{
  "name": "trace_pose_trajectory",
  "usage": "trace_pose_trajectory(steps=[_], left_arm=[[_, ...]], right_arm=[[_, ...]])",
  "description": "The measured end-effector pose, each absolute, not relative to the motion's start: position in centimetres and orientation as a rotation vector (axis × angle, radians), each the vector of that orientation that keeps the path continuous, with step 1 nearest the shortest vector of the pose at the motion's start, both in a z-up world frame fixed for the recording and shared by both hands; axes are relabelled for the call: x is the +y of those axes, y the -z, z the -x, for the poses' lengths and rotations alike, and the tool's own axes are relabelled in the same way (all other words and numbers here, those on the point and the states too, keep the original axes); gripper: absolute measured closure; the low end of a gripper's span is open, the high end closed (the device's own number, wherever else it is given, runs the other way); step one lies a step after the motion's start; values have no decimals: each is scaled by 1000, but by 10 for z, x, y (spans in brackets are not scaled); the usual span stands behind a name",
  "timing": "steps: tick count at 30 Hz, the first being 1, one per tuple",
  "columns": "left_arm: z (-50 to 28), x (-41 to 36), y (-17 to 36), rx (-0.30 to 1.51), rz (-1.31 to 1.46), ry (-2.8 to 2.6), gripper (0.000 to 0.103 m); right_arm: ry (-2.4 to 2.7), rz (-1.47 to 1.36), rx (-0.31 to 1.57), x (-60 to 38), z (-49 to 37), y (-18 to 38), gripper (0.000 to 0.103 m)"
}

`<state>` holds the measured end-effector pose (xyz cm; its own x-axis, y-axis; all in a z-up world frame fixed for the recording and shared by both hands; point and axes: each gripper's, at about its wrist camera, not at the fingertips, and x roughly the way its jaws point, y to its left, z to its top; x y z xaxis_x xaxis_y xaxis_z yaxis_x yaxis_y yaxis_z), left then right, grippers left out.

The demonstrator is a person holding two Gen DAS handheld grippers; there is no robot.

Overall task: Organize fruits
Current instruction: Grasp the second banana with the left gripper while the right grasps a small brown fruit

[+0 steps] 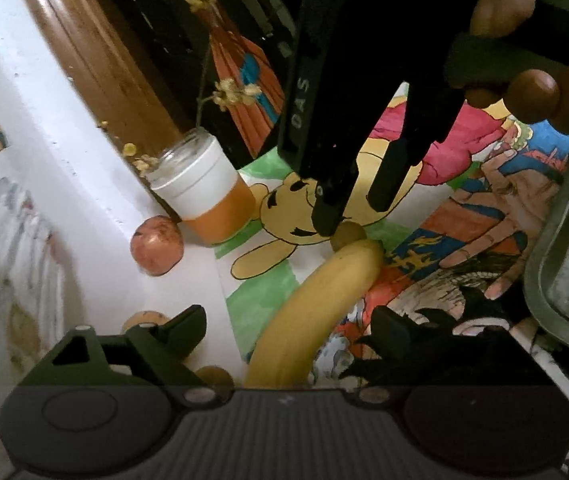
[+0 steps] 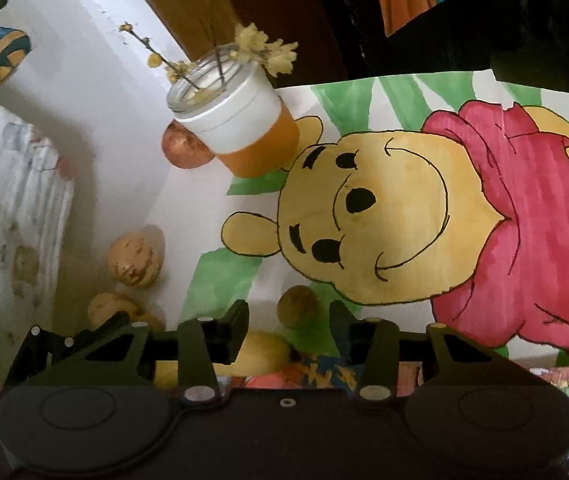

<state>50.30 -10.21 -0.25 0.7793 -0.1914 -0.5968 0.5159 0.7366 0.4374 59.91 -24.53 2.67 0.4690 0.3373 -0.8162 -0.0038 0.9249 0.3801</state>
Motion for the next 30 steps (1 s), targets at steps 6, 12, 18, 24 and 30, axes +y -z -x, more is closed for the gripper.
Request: trace_pose_trajectory(steps=[6,12,18,24,30], left_arm=[[-515,-106,7,608,-658,461,21],[-525,-107,4,655,-648,518,31],[-532,-111,1,692,-654,555,44],[-535,-113,-1,725,-688,592,49],[-537,-115,-2,748,-709,602,52]], right_arm=[[-209,-337,1077,-241,-604,-20,63],[-204,-313,1087,-241,-607,-12,68],[-223,-347,1090,-245,-610,-8,74],[-230,-361,1086,-246,-610,-7,75],[-223,-389,1082,-252,-610,-9,75]])
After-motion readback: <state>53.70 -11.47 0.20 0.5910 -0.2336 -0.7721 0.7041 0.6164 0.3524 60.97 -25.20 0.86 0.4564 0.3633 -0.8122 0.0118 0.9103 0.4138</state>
